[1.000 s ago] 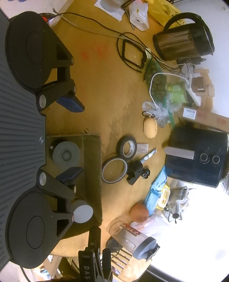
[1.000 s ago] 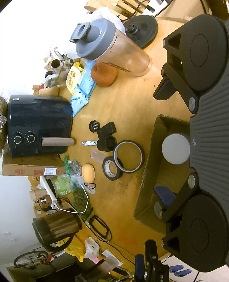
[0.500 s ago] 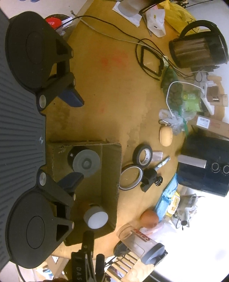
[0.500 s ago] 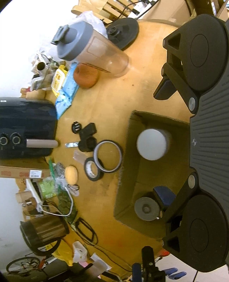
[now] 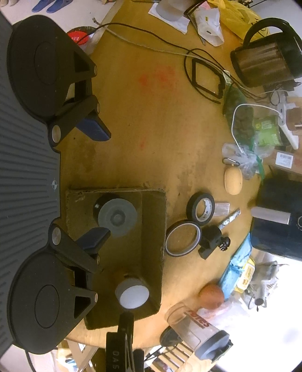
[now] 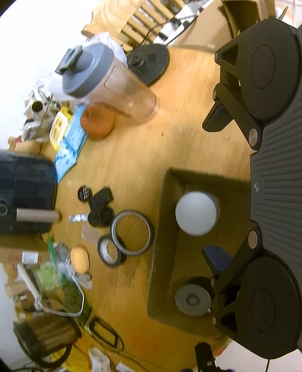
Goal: Organize rigid objects
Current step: 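Open both grippers and lift them out of the cardboard box, then grasp the thin black-rimmed tape ring with the right gripper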
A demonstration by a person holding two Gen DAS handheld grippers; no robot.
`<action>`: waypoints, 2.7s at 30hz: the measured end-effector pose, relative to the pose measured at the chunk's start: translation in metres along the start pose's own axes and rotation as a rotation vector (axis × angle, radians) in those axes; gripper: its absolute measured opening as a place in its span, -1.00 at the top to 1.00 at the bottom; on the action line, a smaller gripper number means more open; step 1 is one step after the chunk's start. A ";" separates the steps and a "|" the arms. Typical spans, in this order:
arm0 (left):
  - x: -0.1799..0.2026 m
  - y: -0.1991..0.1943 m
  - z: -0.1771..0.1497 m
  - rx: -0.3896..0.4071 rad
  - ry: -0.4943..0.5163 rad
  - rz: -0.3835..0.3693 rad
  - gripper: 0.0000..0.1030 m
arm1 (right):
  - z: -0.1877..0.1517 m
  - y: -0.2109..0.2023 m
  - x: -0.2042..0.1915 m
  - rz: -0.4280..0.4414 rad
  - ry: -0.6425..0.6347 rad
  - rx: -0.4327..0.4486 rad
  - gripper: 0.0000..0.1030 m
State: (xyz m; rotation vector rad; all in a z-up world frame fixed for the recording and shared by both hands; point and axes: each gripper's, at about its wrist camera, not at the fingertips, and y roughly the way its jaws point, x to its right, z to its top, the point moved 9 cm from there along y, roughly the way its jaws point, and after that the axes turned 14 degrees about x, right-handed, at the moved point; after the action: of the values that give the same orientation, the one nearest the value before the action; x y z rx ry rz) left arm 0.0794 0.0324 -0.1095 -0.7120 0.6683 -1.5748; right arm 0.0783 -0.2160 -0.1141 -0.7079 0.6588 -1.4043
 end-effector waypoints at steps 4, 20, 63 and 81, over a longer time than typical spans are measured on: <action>0.002 0.005 0.010 -0.005 0.009 0.010 -0.59 | 0.006 0.004 0.010 -0.033 -0.008 -0.003 -1.00; 0.002 0.015 0.042 0.004 0.001 0.059 -0.58 | 0.043 0.034 0.023 0.071 -0.017 0.056 -1.00; -0.064 0.012 0.031 -0.005 -0.246 0.208 -0.58 | 0.068 0.174 -0.089 0.512 -0.355 -0.017 -1.00; -0.049 0.019 0.043 0.022 -0.212 0.176 -0.58 | 0.074 0.162 -0.091 0.505 -0.427 0.023 -0.74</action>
State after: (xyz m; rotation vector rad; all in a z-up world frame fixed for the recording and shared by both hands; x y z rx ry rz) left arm 0.1287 0.0779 -0.0997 -0.7703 0.5404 -1.3229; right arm 0.2324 -0.1154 -0.1929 -0.7314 0.4386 -0.7635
